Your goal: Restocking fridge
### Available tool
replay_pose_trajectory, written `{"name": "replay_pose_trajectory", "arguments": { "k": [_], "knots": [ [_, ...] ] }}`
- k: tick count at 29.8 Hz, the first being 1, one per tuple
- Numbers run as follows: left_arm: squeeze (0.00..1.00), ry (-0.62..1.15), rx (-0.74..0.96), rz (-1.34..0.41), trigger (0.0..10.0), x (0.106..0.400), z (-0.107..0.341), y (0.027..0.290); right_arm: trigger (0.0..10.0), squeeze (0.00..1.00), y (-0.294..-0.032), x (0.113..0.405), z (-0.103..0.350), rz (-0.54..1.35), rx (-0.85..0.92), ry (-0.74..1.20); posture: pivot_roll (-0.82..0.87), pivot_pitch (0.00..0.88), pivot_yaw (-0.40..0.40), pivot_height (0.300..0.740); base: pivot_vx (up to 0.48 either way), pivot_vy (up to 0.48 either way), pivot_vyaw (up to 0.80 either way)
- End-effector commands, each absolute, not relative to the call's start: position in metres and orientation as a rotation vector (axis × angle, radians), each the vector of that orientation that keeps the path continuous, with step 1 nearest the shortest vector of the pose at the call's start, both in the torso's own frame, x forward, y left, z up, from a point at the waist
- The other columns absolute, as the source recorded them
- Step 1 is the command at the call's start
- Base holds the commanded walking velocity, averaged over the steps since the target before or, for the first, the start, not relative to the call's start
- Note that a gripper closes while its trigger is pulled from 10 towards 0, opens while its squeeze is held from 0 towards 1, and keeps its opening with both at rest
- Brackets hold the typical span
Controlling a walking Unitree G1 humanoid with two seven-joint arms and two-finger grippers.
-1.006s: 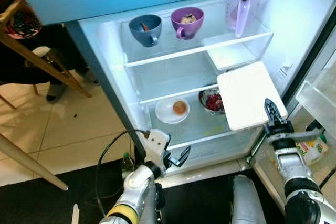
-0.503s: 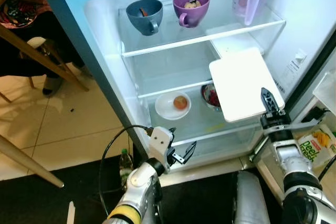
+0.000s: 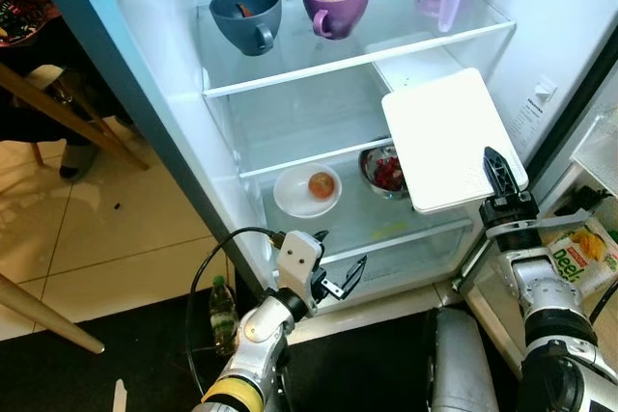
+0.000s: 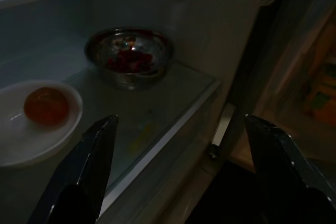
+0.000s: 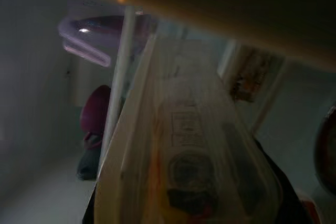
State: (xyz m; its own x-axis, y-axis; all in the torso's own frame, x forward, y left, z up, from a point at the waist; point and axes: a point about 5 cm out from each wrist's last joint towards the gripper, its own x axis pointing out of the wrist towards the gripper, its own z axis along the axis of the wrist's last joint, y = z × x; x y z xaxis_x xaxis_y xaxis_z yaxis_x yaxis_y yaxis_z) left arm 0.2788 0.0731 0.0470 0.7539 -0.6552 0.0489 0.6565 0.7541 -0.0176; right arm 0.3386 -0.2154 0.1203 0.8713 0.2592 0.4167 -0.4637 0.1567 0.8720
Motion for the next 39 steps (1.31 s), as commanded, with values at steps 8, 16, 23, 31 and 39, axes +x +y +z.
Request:
{"name": "replay_pose_trajectory", "arguments": {
  "k": [8, 16, 23, 31, 39],
  "knots": [
    [0.0, -0.056, -0.044, -0.713, 10.0, 0.276, 0.048, 0.07, 10.0, 0.0, -0.187, 0.337, 0.143, 0.807, 1.307, -0.163, -0.03, 0.138, 0.067, 0.471, 0.0, 0.0, 0.0],
    [0.0, -0.115, -0.04, -0.683, 10.0, 0.279, 0.058, 0.07, 10.0, 0.0, -0.165, 0.344, 0.146, 0.851, 1.335, -0.095, -0.03, 0.14, 0.064, 0.471, 0.0, 0.0, 0.0],
    [0.0, -0.139, -0.042, -0.645, 10.0, 0.284, 0.063, 0.074, 10.0, 0.0, -0.153, 0.352, 0.144, 0.801, 1.348, -0.029, -0.03, 0.138, 0.064, 0.471, 0.0, 0.0, 0.0],
    [0.0, -0.138, -0.033, -0.612, 10.0, 0.285, 0.062, 0.078, 10.0, 0.0, -0.137, 0.362, 0.145, 0.758, 1.356, 0.041, -0.03, 0.137, 0.06, 0.471, 0.0, 0.0, 0.0],
    [0.0, -0.138, -0.028, -0.6, 10.0, 0.285, 0.062, 0.078, 10.0, 0.0, -0.124, 0.368, 0.151, 0.755, 1.356, 0.044, -0.03, 0.141, 0.06, 0.471, 0.0, 0.0, 0.0]
  ]
}}
